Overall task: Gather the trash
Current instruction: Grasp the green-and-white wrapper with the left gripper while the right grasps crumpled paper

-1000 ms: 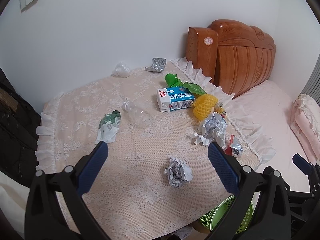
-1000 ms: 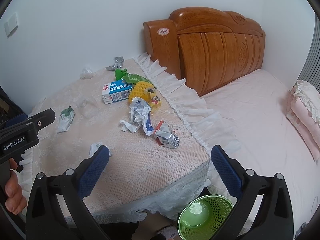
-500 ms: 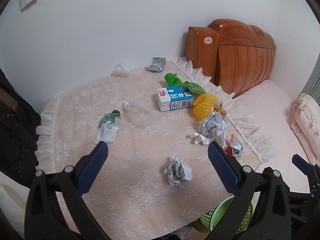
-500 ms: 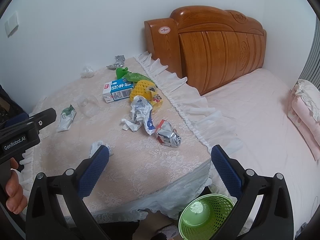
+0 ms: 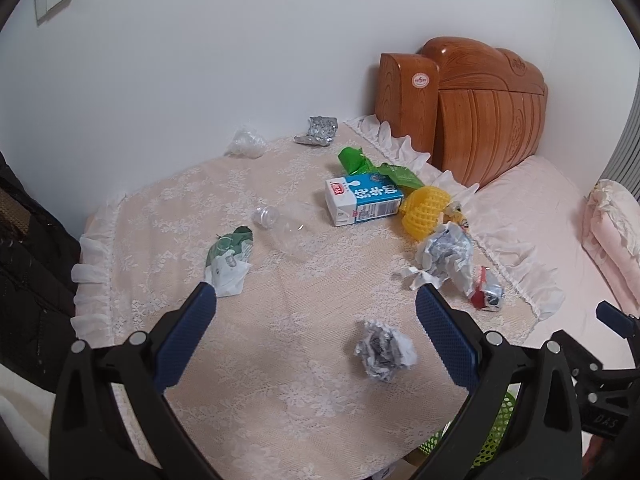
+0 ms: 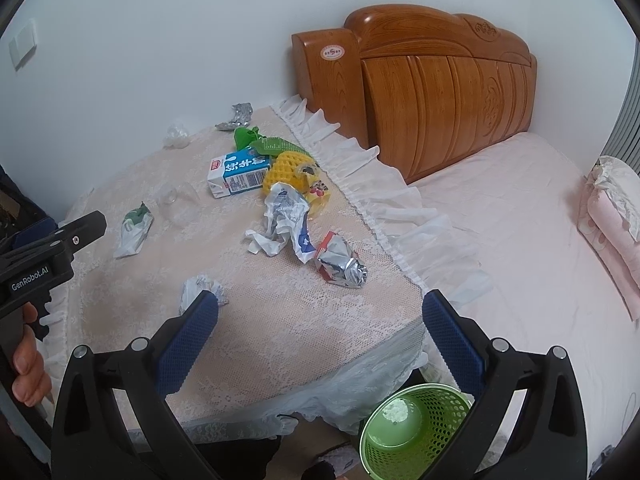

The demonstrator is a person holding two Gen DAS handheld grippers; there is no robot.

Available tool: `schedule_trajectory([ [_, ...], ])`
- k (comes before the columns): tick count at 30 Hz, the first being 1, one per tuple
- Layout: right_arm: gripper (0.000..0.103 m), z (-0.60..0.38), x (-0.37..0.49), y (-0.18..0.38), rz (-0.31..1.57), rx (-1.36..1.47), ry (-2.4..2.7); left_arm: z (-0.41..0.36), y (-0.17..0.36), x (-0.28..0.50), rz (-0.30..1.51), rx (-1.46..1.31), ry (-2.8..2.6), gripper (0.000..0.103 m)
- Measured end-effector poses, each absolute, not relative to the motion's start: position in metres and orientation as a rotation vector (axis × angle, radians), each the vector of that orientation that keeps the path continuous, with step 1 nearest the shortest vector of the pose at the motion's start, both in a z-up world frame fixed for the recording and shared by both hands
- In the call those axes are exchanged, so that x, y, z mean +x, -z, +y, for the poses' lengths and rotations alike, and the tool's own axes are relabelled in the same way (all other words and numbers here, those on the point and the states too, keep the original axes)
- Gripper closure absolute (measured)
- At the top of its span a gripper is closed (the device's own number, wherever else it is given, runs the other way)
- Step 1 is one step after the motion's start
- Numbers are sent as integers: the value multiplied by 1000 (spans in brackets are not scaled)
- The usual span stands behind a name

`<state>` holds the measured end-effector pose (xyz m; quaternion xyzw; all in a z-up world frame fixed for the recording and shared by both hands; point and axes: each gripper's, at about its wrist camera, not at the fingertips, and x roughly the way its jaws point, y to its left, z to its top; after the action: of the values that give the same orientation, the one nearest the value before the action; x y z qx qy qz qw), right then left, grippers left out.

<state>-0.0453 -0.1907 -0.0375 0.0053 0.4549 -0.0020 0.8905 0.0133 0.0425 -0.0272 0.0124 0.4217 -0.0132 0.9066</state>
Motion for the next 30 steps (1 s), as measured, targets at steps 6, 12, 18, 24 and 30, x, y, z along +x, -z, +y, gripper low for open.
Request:
schedule_trajectory([
  [6, 2, -179, -37, 58, 1007, 25, -11, 113, 75, 50, 979, 52, -33, 7],
  [12, 2, -161, -28, 85, 1083, 28, -24, 152, 107, 74, 1027, 53, -39, 7],
  [18, 2, -137, -17, 109, 1153, 15, -57, 145, 127, 105, 1034, 130, 10, 7],
  [24, 2, -116, -3, 124, 1180, 1, -83, 141, 151, 147, 1115, 149, 36, 7],
  [30, 2, -105, 12, 135, 1207, 46, -90, 144, 162, 160, 1169, 65, 73, 39],
])
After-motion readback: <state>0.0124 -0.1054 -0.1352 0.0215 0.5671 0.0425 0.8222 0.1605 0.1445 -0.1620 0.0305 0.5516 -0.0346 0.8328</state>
